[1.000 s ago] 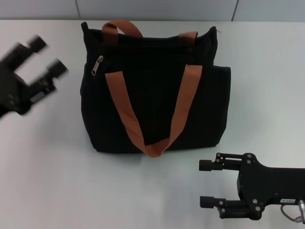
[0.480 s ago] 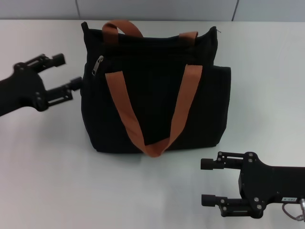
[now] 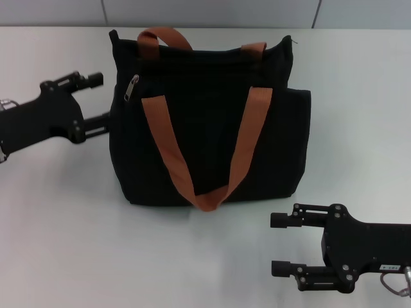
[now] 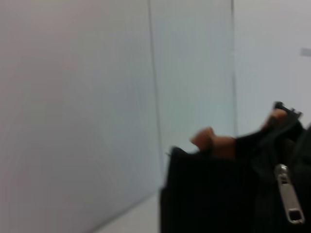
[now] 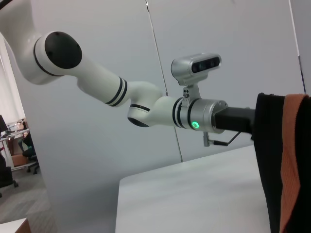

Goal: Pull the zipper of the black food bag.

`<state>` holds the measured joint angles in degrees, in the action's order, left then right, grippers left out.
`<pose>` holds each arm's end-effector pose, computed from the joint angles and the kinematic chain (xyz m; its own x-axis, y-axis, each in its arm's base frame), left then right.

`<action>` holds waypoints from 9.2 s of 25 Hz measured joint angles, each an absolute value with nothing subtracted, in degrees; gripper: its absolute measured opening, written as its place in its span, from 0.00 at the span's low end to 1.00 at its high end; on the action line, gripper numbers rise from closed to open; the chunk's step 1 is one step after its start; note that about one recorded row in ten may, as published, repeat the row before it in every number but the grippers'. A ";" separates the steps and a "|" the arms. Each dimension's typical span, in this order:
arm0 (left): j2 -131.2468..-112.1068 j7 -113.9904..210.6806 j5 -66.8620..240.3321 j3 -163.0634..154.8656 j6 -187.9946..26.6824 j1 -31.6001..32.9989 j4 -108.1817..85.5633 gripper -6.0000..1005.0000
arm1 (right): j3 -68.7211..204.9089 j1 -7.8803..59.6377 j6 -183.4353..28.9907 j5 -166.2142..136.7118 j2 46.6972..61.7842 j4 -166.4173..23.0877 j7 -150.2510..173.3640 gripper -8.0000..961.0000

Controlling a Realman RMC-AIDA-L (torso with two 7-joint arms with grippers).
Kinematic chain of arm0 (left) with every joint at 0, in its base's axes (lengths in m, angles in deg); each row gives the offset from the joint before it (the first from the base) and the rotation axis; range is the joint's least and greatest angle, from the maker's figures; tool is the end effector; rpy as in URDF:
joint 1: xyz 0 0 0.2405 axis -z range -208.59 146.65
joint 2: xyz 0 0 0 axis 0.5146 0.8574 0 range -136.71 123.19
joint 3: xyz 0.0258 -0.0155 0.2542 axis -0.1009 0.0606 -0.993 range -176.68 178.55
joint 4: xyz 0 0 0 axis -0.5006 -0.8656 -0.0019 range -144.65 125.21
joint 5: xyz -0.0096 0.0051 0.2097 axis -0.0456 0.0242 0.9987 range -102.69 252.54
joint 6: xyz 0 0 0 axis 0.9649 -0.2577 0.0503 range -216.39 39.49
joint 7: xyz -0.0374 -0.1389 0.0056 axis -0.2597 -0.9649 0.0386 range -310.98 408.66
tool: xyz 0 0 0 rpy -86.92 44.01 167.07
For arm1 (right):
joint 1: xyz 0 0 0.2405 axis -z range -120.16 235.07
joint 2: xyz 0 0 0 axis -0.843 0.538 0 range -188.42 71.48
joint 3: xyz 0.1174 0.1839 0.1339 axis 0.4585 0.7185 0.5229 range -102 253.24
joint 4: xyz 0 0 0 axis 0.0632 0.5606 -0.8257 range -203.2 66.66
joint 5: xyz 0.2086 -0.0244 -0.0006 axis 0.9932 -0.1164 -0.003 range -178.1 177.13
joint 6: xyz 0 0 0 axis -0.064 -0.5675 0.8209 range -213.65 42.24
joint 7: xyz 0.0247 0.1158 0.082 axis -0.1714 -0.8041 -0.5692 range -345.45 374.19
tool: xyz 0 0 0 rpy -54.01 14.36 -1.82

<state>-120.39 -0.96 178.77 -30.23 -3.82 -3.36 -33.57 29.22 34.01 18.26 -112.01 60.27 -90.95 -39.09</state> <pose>-0.3080 0.3299 0.0306 0.8300 0.0355 0.5566 0.3613 -0.7946 -0.4880 0.2750 0.2330 -0.0401 0.7644 -0.1965 -0.6141 -0.2041 -0.9772 0.0585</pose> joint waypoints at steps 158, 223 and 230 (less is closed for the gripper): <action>-124.97 15.79 168.65 -28.09 6.81 -3.55 -35.64 0.08 | 10.81 1.03 -7.88 -101.89 60.90 -103.66 -117.06 0.45; -125.10 15.71 168.67 -27.80 7.73 -3.90 -35.59 0.11 | 5.57 -0.57 -11.65 -100.39 61.07 -103.34 -117.73 0.26; -125.06 15.71 168.67 -27.80 7.84 -3.94 -35.56 0.11 | 5.57 -0.55 -11.53 -100.41 61.06 -103.41 -117.73 0.20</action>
<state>-125.06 15.71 168.67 -27.80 7.84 -3.94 -35.56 5.57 -0.55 -11.53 -100.41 61.06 -103.41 -117.73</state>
